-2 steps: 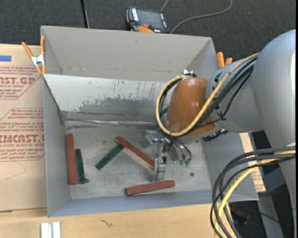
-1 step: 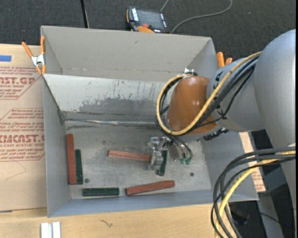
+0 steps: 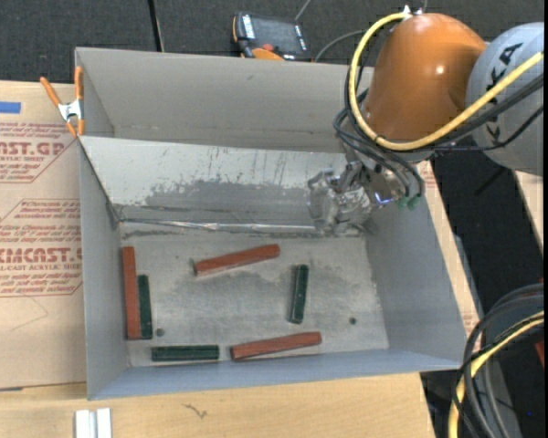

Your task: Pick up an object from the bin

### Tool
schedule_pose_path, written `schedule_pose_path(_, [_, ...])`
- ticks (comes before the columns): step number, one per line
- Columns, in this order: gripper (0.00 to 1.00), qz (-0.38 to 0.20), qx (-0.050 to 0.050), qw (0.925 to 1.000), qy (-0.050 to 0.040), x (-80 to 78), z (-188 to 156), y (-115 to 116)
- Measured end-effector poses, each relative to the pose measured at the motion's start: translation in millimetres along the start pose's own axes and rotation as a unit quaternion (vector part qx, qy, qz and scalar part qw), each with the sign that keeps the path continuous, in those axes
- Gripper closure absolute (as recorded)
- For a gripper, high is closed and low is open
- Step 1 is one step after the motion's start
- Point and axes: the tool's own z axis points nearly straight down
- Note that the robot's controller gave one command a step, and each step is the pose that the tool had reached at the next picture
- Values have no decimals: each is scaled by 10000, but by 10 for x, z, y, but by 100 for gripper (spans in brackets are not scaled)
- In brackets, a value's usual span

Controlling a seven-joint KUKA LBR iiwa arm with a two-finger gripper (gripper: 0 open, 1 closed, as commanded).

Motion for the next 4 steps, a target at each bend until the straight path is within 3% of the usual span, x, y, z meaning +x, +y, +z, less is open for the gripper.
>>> schedule_pose_path(1, [0, 3, -20, 10000, 46, 21, 52, 15])
schedule_pose_path(2, [0, -642, -38, 9979, 100, 495, 1358, -157])
schedule_pose_path(3, [0, -3467, -50, 9380, 47, 304, 1718, 50])
schedule_pose_path(4, [100, -3452, -49, 9385, 43, 301, 1708, 43])
